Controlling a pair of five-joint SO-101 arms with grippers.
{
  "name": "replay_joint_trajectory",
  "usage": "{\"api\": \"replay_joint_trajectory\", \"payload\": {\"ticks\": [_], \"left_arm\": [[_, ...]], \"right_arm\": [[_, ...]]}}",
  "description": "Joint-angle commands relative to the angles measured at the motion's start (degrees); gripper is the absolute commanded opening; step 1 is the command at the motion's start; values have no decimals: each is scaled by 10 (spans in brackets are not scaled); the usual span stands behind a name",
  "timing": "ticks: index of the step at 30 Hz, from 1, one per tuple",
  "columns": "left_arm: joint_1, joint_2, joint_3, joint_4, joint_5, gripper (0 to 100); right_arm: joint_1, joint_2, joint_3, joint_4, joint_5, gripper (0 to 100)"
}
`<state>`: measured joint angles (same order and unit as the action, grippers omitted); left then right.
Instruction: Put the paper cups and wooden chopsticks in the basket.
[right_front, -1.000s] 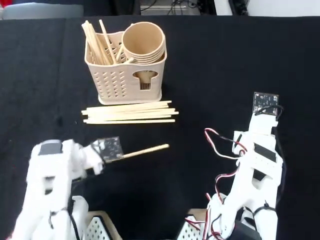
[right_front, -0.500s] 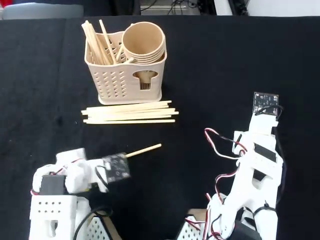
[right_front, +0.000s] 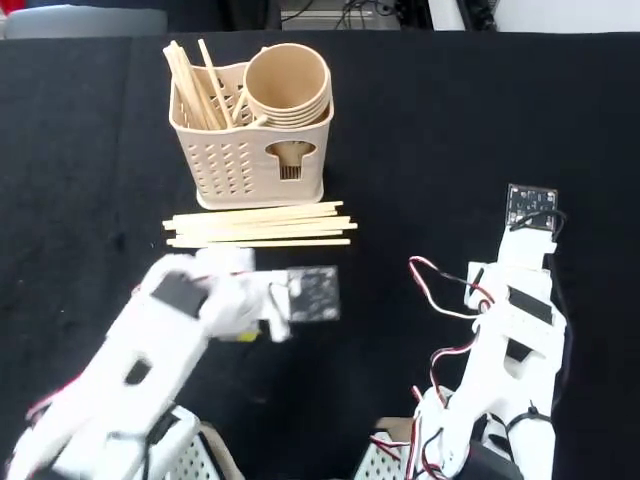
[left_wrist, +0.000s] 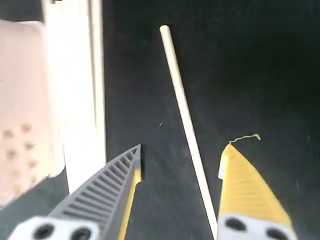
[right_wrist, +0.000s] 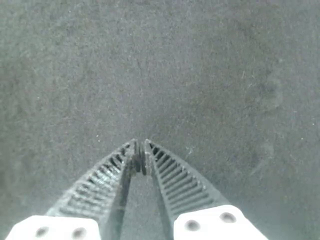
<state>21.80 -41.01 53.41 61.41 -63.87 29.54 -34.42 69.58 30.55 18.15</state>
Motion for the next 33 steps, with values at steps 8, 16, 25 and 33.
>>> {"api": "replay_joint_trajectory", "payload": {"ticks": [8,16,25,33], "left_arm": [[54,351,-234,-66,96,252],[76,491,-355,-67,183,249],[81,567,-408,-68,228,248],[87,587,-408,-53,270,191]], "right_arm": [[-9,5,3,-11,20,25],[-10,5,3,-11,23,25],[-10,5,3,-11,24,25],[-10,5,4,-11,24,25]]}}
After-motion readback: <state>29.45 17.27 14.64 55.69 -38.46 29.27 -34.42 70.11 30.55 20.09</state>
